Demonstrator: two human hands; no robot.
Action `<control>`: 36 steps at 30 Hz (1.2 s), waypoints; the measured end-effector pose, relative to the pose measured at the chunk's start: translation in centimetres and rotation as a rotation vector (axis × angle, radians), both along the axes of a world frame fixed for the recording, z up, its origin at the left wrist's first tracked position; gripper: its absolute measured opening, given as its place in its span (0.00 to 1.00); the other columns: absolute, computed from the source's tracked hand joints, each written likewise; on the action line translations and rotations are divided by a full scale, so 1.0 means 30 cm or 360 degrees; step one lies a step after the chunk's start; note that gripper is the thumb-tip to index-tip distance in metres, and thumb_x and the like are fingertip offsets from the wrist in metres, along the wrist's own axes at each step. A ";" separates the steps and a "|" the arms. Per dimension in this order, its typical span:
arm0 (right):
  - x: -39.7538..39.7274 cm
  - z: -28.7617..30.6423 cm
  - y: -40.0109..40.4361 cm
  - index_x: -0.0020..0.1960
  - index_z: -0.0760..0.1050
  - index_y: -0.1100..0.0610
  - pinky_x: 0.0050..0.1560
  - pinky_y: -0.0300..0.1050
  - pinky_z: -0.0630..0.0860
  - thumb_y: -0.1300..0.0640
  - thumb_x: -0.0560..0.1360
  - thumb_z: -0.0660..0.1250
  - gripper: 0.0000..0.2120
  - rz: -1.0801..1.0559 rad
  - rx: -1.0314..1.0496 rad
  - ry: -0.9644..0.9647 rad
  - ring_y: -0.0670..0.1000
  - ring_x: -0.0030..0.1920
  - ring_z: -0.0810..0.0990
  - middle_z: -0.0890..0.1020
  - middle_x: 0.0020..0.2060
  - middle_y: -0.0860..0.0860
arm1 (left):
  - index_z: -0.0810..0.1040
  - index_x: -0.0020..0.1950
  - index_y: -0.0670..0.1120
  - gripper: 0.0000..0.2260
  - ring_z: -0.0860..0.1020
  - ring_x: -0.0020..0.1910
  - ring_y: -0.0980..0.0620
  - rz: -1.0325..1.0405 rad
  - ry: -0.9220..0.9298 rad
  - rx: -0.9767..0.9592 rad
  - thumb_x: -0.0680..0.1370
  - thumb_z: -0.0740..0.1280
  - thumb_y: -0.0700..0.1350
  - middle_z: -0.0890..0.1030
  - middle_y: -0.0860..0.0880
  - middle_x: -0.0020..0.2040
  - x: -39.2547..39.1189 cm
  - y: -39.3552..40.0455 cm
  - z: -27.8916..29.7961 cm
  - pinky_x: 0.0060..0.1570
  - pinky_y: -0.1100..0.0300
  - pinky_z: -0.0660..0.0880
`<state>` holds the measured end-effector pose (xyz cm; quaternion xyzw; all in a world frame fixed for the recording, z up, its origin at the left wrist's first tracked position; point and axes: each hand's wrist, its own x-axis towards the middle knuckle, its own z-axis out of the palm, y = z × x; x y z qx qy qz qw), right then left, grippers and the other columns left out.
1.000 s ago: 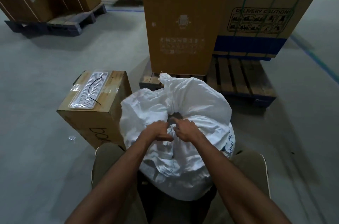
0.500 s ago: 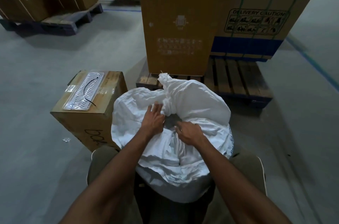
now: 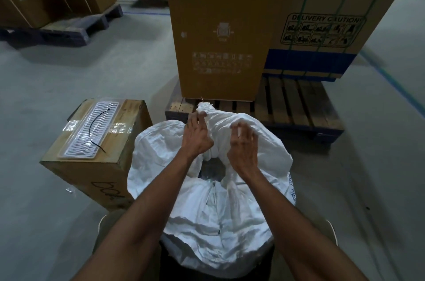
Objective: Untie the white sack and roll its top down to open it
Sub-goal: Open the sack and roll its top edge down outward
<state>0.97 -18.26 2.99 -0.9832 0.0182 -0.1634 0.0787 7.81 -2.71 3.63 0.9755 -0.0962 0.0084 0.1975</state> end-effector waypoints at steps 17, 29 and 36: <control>-0.079 0.333 -0.093 0.50 0.71 0.57 0.32 0.39 0.63 0.71 0.76 0.63 0.10 0.0059 0.0185 0.0078 0.48 0.35 0.69 0.69 0.57 0.54 | 0.66 0.79 0.54 0.34 0.61 0.78 0.38 -0.0001 0.0450 0.0294 0.76 0.70 0.62 0.66 0.46 0.79 -0.052 0.217 0.270 0.75 0.34 0.52; -0.312 0.609 -0.181 0.57 0.76 0.50 0.43 0.47 0.71 0.63 0.73 0.68 0.15 0.0028 -0.0106 0.0046 0.56 0.47 0.80 0.78 0.48 0.50 | 0.74 0.44 0.57 0.13 0.82 0.44 0.41 0.0053 -0.0117 -0.0143 0.66 0.71 0.41 0.82 0.44 0.47 -0.284 0.393 0.645 0.44 0.51 0.83; -0.305 0.596 -0.117 0.52 0.80 0.46 0.48 0.48 0.70 0.29 0.76 0.61 0.22 -0.0023 0.0402 0.0251 0.54 0.52 0.81 0.82 0.47 0.47 | 0.74 0.74 0.49 0.35 0.75 0.69 0.42 -0.0074 0.0217 0.0166 0.75 0.65 0.70 0.76 0.46 0.73 -0.357 0.339 0.599 0.67 0.49 0.72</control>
